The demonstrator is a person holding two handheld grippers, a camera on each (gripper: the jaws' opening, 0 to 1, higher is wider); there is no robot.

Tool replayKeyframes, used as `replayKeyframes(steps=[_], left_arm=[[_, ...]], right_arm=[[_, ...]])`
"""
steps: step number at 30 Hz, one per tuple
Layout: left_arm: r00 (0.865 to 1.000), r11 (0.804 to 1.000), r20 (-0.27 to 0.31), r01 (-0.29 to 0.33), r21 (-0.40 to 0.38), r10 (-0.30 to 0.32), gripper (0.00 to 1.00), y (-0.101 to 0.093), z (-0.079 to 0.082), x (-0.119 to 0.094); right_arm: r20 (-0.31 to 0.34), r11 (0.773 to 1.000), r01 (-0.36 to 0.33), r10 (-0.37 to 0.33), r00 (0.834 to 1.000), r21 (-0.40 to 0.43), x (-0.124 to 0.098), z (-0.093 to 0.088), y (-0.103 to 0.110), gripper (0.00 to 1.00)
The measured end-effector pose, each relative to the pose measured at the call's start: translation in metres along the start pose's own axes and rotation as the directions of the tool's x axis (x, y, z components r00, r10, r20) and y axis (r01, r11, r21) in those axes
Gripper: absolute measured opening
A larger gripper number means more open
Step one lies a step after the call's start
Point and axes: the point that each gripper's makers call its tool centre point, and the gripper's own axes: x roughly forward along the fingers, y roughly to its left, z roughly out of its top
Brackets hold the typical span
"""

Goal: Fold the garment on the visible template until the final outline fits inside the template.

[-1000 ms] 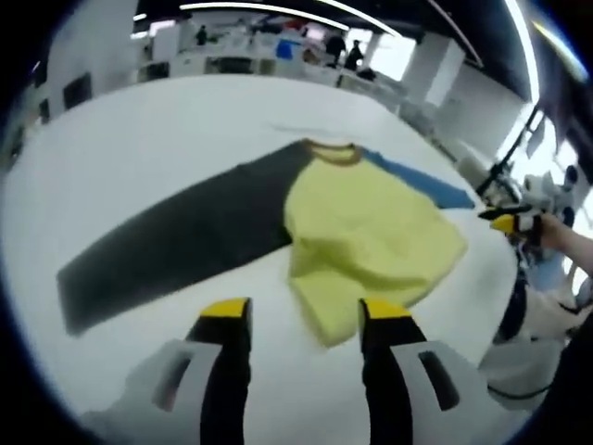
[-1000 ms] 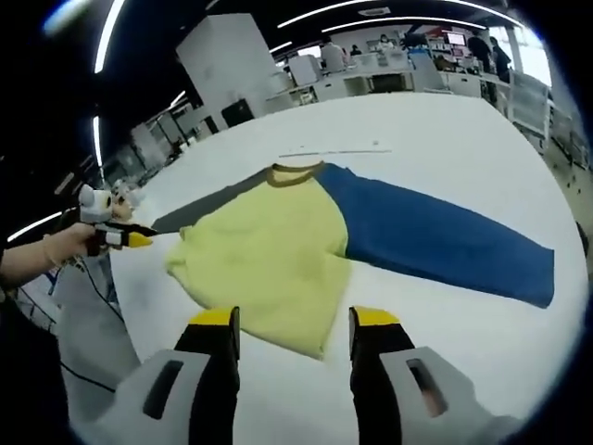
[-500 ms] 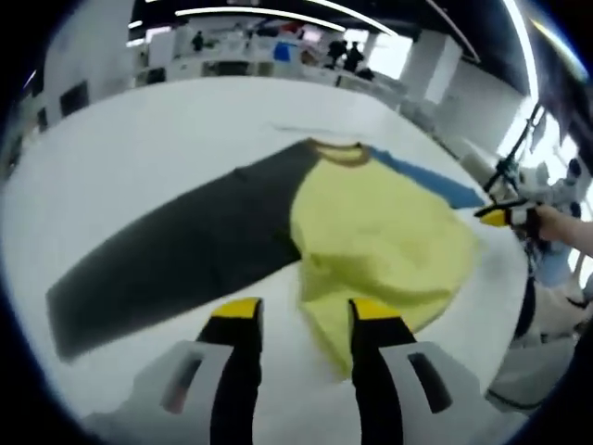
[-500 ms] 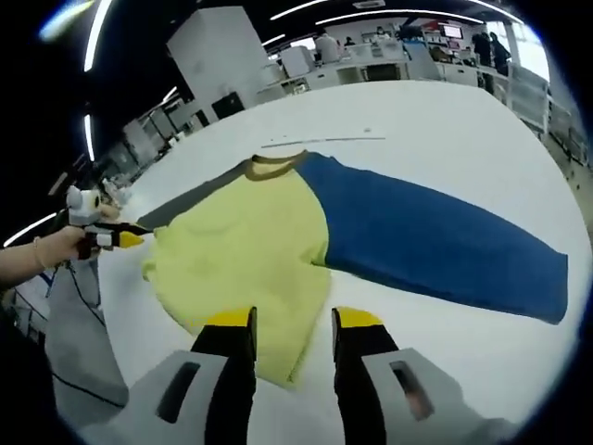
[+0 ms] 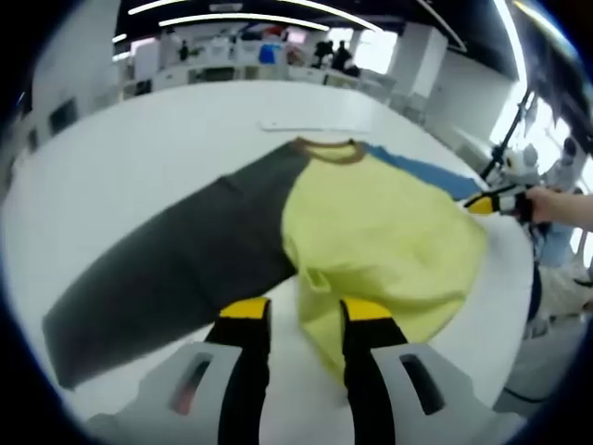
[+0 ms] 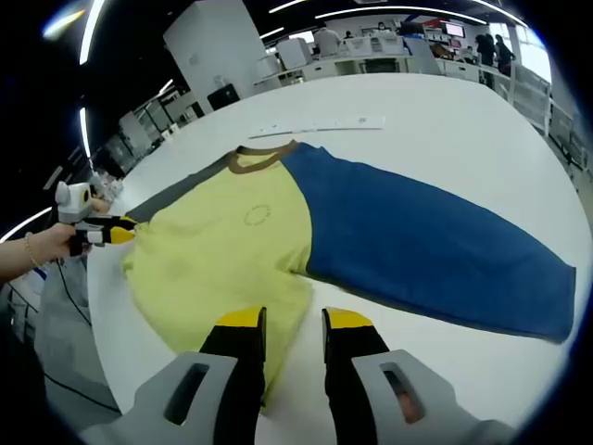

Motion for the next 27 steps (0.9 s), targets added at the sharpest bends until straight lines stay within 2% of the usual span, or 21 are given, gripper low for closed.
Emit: replayKeyframes(steps=[14, 20, 27], left_arm=[[1.000, 1.000, -0.018, 0.011, 0.019, -0.010, 0.17, 0.000, 0.000, 0.009], [0.999, 1.000, -0.032, 0.012, 0.024, -0.012, 0.14, 0.002, -0.003, 0.011], [0.999, 0.999, -0.030, 0.021, 0.028, -0.020, 0.06, 0.002, -0.001, 0.012]], right_arm=[[-0.010, 1.000, -0.011, 0.011, 1.000, 0.008, 0.013, 0.003, -0.005, 0.22], [0.008, 0.999, -0.014, 0.013, 1.000, 0.049, 0.021, 0.008, -0.012, 0.14], [0.008, 0.998, -0.037, 0.037, 0.999, 0.051, 0.020, 0.008, 0.000, 0.08]])
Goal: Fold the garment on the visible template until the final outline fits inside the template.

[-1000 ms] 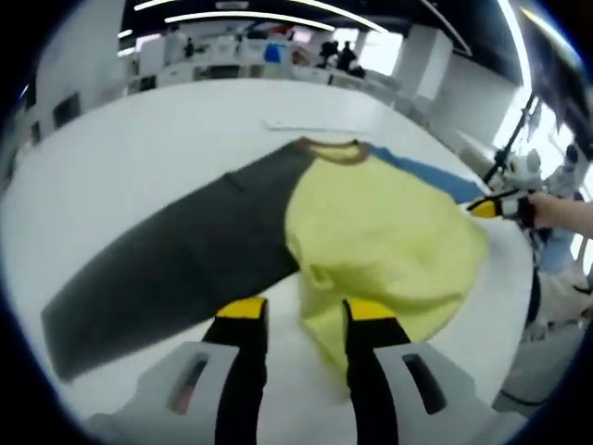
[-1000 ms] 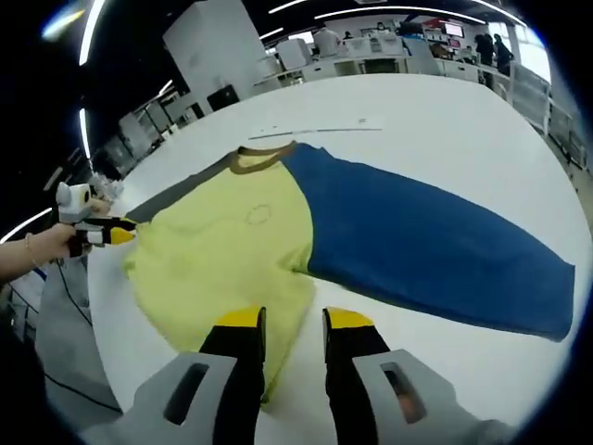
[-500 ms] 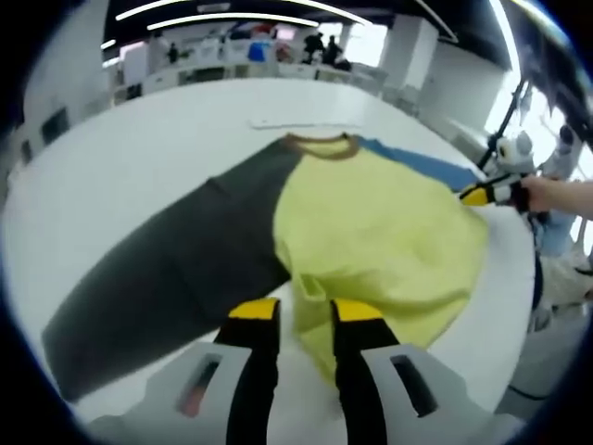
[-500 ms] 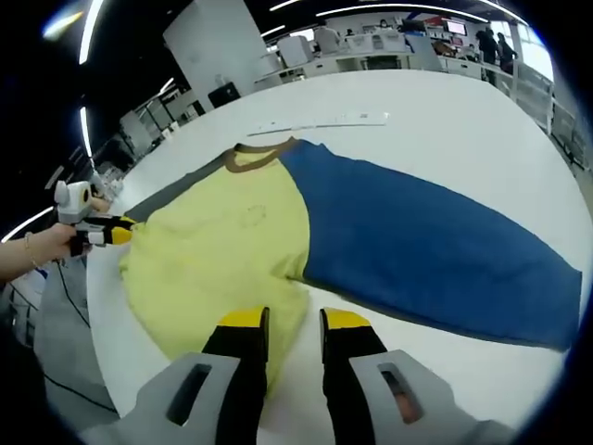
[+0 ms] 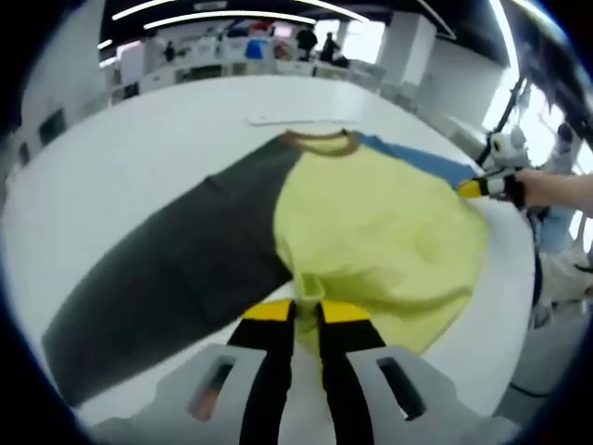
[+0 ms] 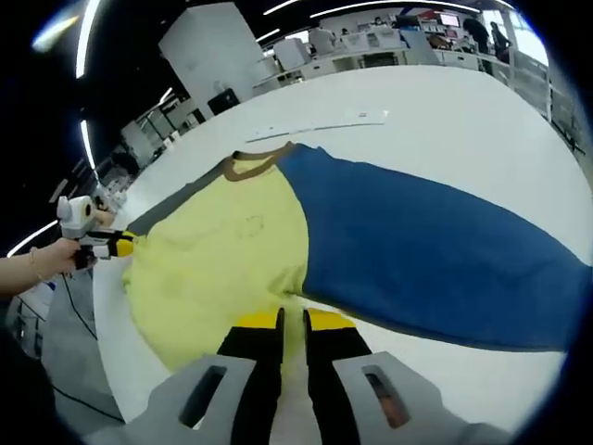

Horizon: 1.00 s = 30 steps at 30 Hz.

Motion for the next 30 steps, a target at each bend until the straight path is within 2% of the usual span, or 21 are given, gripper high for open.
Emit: replayKeyframes(steps=[6, 14, 20, 30], left_arm=[[1.000, 1.000, 0.003, 0.005, -0.002, -0.005, 0.00, 0.000, 0.001, -0.001], [1.000, 1.000, 0.015, 0.003, -0.013, -0.003, 0.00, 0.000, 0.006, -0.009], [0.999, 1.000, 0.041, 0.006, -0.031, -0.004, 0.00, 0.000, 0.013, -0.024], [0.997, 0.999, 0.069, 0.040, -0.027, -0.038, 0.00, -0.011, 0.018, -0.055]], right_arm=[[0.007, 1.000, 0.004, -0.004, 1.000, -0.010, -0.004, 0.002, 0.007, 0.05], [0.029, 0.999, -0.002, 0.003, 1.000, -0.033, -0.017, 0.009, 0.012, 0.03], [0.064, 0.997, -0.013, 0.018, 0.998, -0.077, -0.034, 0.017, 0.018, 0.02], [0.126, 0.992, -0.025, 0.041, 0.991, -0.123, -0.069, 0.029, 0.028, 0.02]])
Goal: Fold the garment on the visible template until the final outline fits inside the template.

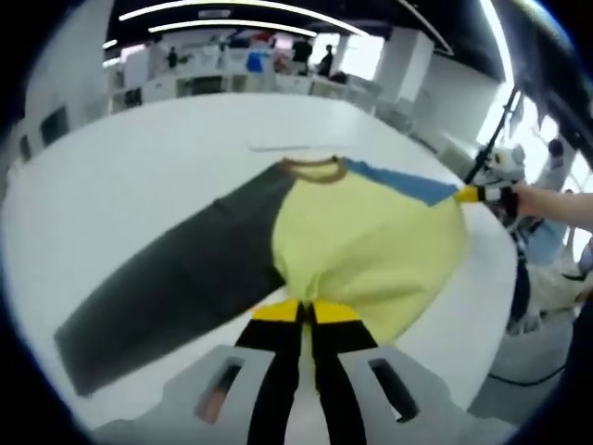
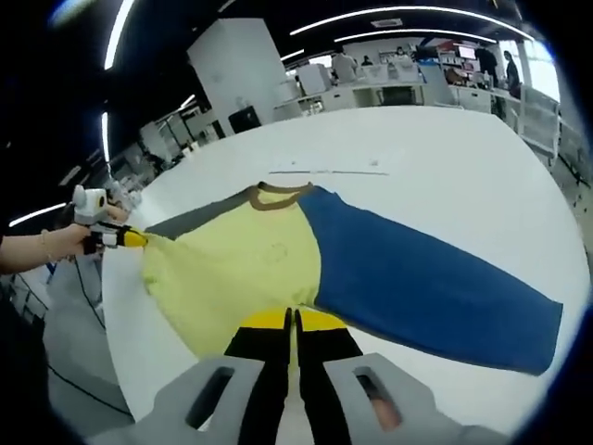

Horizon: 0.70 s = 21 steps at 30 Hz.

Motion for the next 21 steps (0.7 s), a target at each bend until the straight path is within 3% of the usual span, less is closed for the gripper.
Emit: replayKeyframes(steps=[10, 21], left_arm=[[0.998, 0.998, 0.019, 0.065, 0.014, -0.065, 0.00, -0.018, 0.007, -0.034], [0.991, 0.986, -0.032, 0.134, 0.097, -0.131, 0.00, -0.039, -0.010, -0.067]], right_arm=[[0.051, 0.997, -0.037, 0.040, 0.998, -0.068, -0.038, 0.014, 0.025, 0.02], [0.041, 0.989, -0.071, 0.077, 0.996, -0.133, -0.074, 0.002, 0.052, 0.02]])
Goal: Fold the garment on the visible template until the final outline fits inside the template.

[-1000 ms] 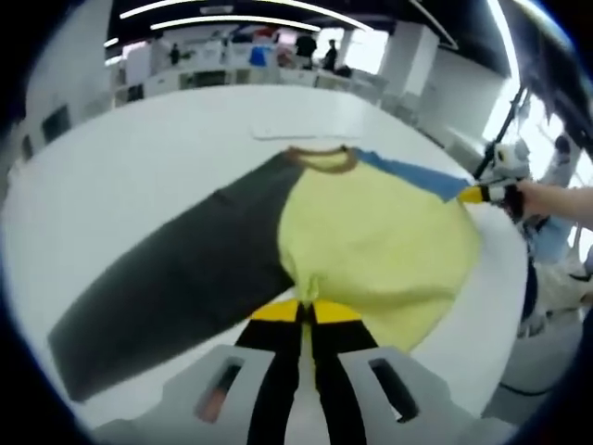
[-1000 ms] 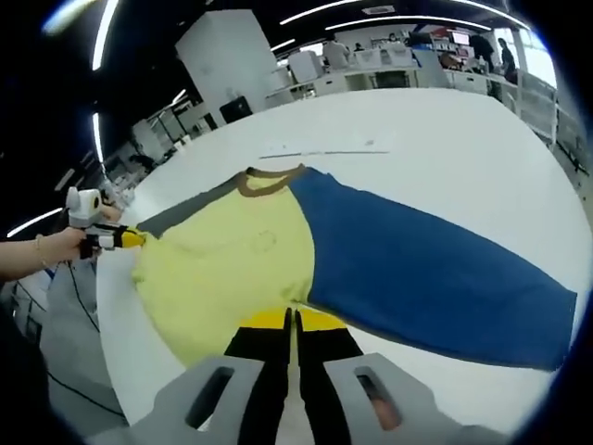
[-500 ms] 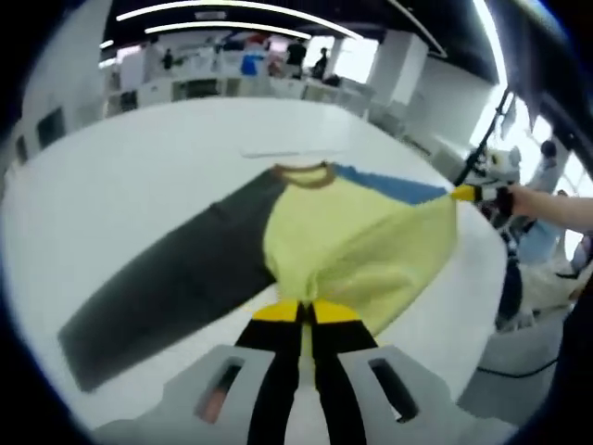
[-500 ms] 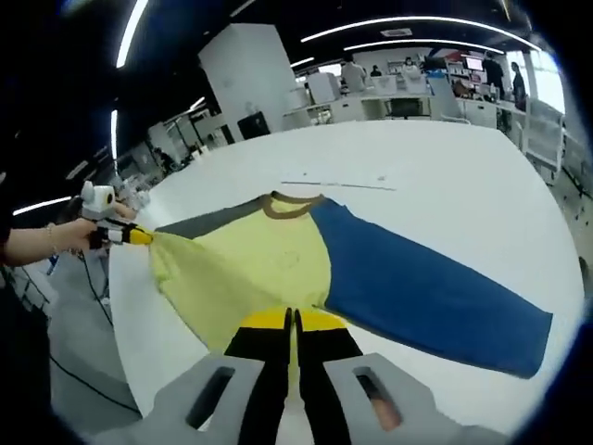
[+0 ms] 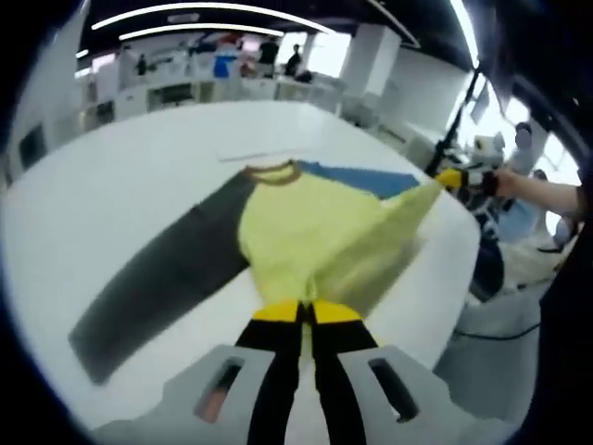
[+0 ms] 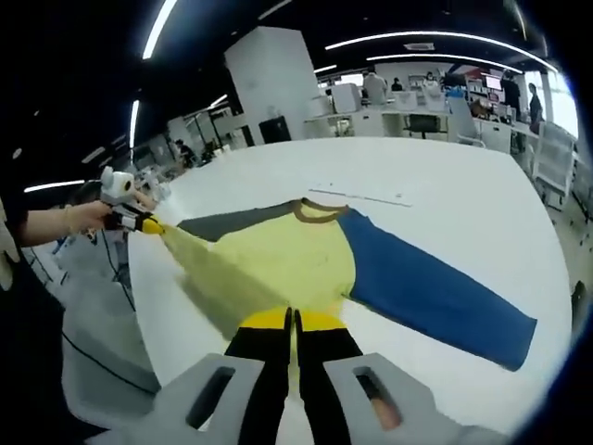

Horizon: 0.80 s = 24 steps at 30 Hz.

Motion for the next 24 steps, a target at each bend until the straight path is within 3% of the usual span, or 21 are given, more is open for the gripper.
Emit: replayKeyframes(steps=[6, 12, 17, 20, 24], left_arm=[[1.000, 0.998, -0.019, 0.024, 0.062, -0.023, 0.00, -0.009, 0.000, -0.009], [0.999, 0.989, -0.020, 0.049, 0.138, -0.046, 0.00, -0.011, 0.012, -0.014], [0.998, 0.986, 0.046, 0.031, 0.163, -0.039, 0.00, -0.005, 0.046, -0.021], [0.996, 0.982, 0.072, 0.033, 0.186, -0.047, 0.00, -0.008, 0.057, -0.027], [0.996, 0.980, 0.049, 0.057, 0.191, -0.068, 0.00, -0.012, 0.042, -0.029]], right_arm=[[0.001, 0.999, -0.014, 0.014, 1.000, -0.038, -0.013, 0.001, 0.013, 0.02], [0.021, 0.998, -0.003, 0.004, 1.000, -0.062, -0.022, 0.012, 0.013, 0.02], [0.045, 0.996, 0.007, -0.003, 0.999, -0.091, -0.026, 0.029, 0.013, 0.02], [0.053, 0.994, 0.009, -0.003, 0.999, -0.110, -0.031, 0.034, 0.016, 0.02], [0.042, 0.994, 0.001, 0.004, 0.999, -0.110, -0.035, 0.024, 0.022, 0.02]])
